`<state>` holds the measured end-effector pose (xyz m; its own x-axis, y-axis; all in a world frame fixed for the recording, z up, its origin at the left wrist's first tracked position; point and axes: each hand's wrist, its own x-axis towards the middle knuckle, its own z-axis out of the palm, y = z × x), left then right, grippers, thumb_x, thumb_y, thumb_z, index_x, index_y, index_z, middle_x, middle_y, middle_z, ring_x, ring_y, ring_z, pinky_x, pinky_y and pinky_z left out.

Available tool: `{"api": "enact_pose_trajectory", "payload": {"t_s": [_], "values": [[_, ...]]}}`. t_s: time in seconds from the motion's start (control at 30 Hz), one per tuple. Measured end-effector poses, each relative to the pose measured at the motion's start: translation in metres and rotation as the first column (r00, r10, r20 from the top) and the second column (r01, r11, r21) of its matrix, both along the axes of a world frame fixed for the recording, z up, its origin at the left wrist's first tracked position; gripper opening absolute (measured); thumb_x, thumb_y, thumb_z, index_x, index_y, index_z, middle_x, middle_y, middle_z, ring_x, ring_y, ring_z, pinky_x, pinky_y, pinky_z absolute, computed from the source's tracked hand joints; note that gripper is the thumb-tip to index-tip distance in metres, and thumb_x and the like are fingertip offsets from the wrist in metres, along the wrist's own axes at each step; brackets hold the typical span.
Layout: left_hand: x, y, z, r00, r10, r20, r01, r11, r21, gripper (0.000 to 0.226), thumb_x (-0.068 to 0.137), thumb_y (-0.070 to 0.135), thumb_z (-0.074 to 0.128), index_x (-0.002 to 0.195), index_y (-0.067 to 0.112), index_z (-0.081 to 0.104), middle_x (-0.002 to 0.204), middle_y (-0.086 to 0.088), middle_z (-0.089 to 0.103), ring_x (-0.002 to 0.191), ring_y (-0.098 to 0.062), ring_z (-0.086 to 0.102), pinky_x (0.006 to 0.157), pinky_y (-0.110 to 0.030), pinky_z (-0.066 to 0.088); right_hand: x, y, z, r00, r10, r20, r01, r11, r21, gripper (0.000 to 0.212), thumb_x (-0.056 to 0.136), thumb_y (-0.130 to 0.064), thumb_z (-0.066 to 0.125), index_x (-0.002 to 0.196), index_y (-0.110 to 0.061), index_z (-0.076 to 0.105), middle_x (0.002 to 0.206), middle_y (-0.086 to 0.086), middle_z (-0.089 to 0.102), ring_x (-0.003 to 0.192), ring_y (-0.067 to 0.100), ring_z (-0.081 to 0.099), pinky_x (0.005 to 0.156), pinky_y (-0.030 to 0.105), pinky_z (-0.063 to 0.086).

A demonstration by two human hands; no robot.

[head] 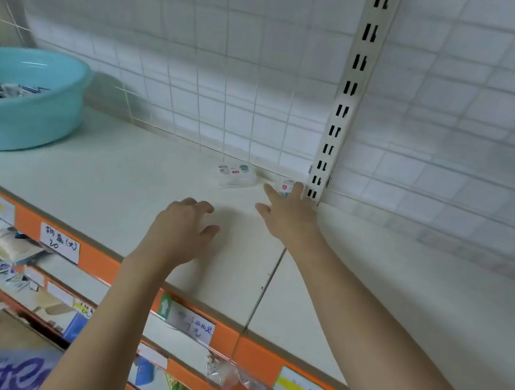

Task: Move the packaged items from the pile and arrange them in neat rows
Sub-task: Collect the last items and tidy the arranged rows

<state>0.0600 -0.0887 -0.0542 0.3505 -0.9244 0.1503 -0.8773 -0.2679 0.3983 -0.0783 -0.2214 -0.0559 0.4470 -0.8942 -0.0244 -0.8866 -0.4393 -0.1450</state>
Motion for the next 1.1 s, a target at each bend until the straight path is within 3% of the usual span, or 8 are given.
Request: {"api": "enact_pose_trajectory", "payload": {"t_s": [0.17,0.33,0.43,0.57,0.7,0.8,0.93,1.1], "values": [[0.010,-0.028,-0.001,1.000,-0.007,-0.004,0.007,1.000,-0.026,0.045,0.087,0.028,0.058,0.128,0.011,0.050,0.120,-0.013,0.054,0.107,-0.032,0.051,0.089,-0.038,0.044,0.001,0.001,-0.001,0.999,0.023,0.046,-0.023,1.000,-0.013,0.041,0.095,-0.042,0.040,0.131,-0.024,0.040,0.138,0.016,0.021,0.119,0.046,0.033,0.092,0.042,0.039],[0.014,-0.083,0.012,0.997,-0.044,0.060,0.043,0.999,0.017,0.055,0.088,0.029,0.056,0.137,0.015,0.037,0.135,-0.013,0.043,0.122,-0.034,0.038,0.100,-0.040,0.036,-0.032,0.023,0.006,0.975,0.093,0.200,-0.078,0.993,-0.084,0.037,0.088,-0.029,0.057,0.120,-0.025,0.041,0.133,0.010,0.025,0.106,0.034,0.041,0.080,0.036,0.042],[0.020,-0.111,0.016,0.991,-0.041,0.125,0.026,0.992,0.120,0.063,0.087,0.032,0.056,0.141,0.018,0.027,0.139,-0.012,0.036,0.128,-0.035,0.029,0.101,-0.043,0.031,-0.051,0.034,0.012,0.967,0.083,0.239,-0.060,0.993,-0.100,0.039,0.087,-0.020,0.057,0.120,-0.029,0.038,0.132,0.006,0.024,0.099,0.031,0.044,0.076,0.035,0.042],[0.021,-0.122,0.005,0.996,0.043,0.076,-0.058,0.976,0.211,0.059,0.087,0.032,0.056,0.138,0.016,0.030,0.134,-0.013,0.038,0.121,-0.037,0.037,0.097,-0.043,0.032,-0.078,0.045,0.016,0.943,0.065,0.326,-0.028,0.993,-0.117,0.044,0.086,-0.003,0.049,0.118,-0.031,0.039,0.130,0.001,0.027,0.098,0.029,0.046,0.072,0.036,0.046],[0.006,-0.115,-0.002,0.994,0.078,0.075,-0.087,0.988,0.128,0.057,0.085,0.035,0.058,0.135,0.018,0.036,0.129,-0.012,0.043,0.114,-0.035,0.045,0.096,-0.041,0.034,-0.105,0.055,0.018,0.919,0.096,0.382,-0.032,0.985,-0.169,0.056,0.080,0.008,0.044,0.117,-0.034,0.040,0.128,-0.003,0.030,0.093,0.026,0.048,0.064,0.033,0.044],[-0.018,-0.099,-0.002,0.996,0.090,-0.022,-0.088,0.992,0.092,0.055,0.081,0.043,0.060,0.129,0.022,0.044,0.122,-0.008,0.051,0.111,-0.032,0.048,0.093,-0.037,0.037,-0.126,0.068,0.021,0.875,0.151,0.460,-0.047,0.972,-0.231,0.060,0.083,0.006,0.046,0.116,-0.041,0.030,0.127,-0.005,0.033,0.088,0.023,0.050,0.061,0.029,0.041],[-0.076,-0.064,0.009,0.993,0.080,-0.085,-0.079,0.997,0.007,0.053,0.078,0.043,0.063,0.126,0.024,0.050,0.115,-0.006,0.054,0.109,-0.030,0.047,0.090,-0.033,0.037,-0.163,0.089,0.021,0.804,0.159,0.574,0.000,0.964,-0.267,0.065,0.088,-0.002,0.048,0.138,-0.037,0.025,0.131,-0.006,0.043,0.099,0.016,0.053,0.075,0.029,0.048],[-0.182,-0.016,0.021,0.955,-0.082,-0.284,-0.015,0.946,-0.323,0.047,0.075,0.022,0.071,0.119,0.018,0.055,0.107,-0.001,0.039,0.084,-0.015,0.051,0.076,-0.016,0.035,-0.240,0.111,0.016,0.697,0.068,0.714,0.196,0.940,-0.280,0.044,0.084,-0.002,0.058,0.125,-0.017,0.051,0.114,-0.011,0.055,0.099,0.008,0.054,0.079,0.010,0.039]]}}
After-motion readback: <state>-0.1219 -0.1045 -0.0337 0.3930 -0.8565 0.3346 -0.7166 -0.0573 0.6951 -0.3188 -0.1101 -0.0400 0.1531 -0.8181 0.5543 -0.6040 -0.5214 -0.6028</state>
